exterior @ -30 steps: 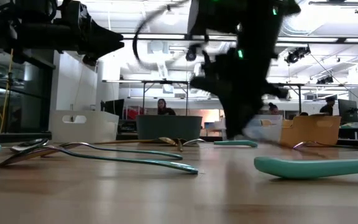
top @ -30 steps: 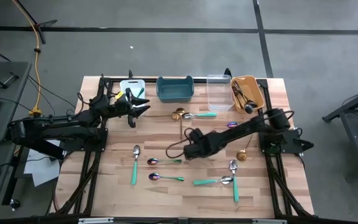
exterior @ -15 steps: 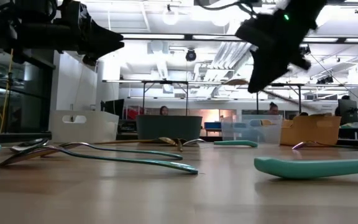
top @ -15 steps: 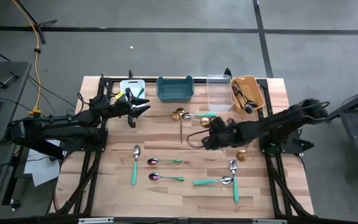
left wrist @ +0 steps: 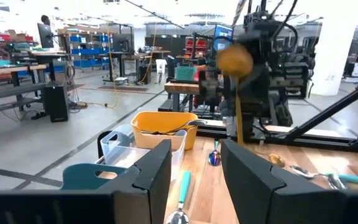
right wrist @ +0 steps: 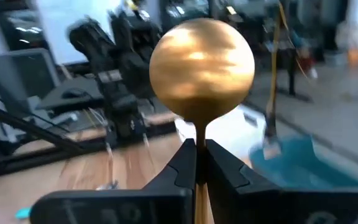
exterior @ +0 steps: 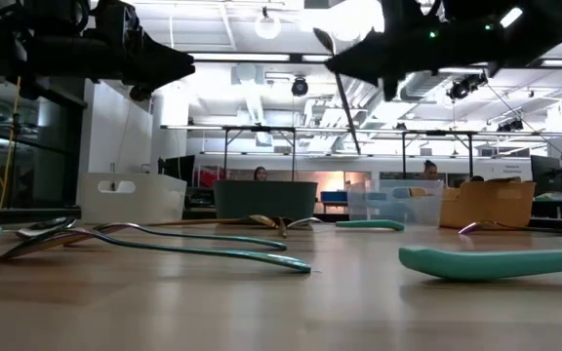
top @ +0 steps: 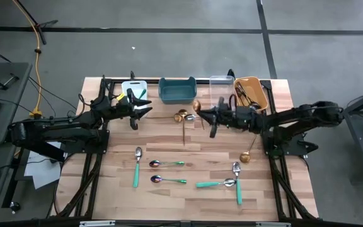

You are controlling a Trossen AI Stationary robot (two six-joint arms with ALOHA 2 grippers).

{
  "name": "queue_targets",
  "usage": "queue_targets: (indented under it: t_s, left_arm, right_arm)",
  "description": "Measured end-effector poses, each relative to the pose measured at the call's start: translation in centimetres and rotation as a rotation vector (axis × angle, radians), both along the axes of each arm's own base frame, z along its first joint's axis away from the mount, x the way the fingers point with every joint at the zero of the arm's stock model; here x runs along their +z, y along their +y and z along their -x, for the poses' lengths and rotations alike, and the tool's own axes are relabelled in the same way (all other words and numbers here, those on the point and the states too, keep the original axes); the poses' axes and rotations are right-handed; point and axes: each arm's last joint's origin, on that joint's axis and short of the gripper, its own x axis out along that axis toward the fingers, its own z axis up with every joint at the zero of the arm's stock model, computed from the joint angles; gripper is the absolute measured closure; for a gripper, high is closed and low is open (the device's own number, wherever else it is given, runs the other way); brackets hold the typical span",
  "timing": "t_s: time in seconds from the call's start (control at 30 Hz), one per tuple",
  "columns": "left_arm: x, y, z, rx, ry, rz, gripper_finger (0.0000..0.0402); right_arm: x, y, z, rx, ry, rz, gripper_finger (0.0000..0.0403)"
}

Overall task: Sort silverware by color (type)
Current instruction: Put the gold spoon into the blue bin

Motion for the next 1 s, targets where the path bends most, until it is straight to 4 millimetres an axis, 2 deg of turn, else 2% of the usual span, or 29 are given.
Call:
queue_targets:
  t_s: [0.07,0.2,0.5,0.63,0.7,0.83,1.0]
  left_arm:
    - [0.0,0.0,0.0,0.000,-0.003,-0.001,0.0268]
    - [0.1,0.0,0.0,0.000,-0.006,-0.002,0.0268]
    - [0.1,0.0,0.0,0.000,-0.006,-0.002,0.0268]
    - [0.1,0.0,0.0,0.000,-0.006,-0.002,0.0268]
    - [0.1,0.0,0.0,0.000,-0.006,-0.002,0.0268]
    - [0.1,0.0,0.0,0.000,-0.011,-0.004,0.0268]
    - [0.2,0.0,0.0,-0.003,-0.021,0.000,0.0268]
  right_arm:
    - [0.7,-0.7,-0.1,0.035,-0.028,0.030,0.0394]
    - [0.8,-1.6,-0.1,0.055,-0.026,0.023,0.0394]
    - [0.8,-1.7,-0.1,0.079,-0.022,0.025,0.0394]
    - [0.6,-2.5,-0.5,-0.054,0.024,0.038,0.0394]
    - [1.0,-3.5,-1.4,-0.109,0.058,0.046,0.0394]
    - [2.9,-6.3,-4.6,-0.111,0.154,0.121,0.0394]
    - [4.5,-11.2,-8.9,-0.098,0.310,0.211,0.0394]
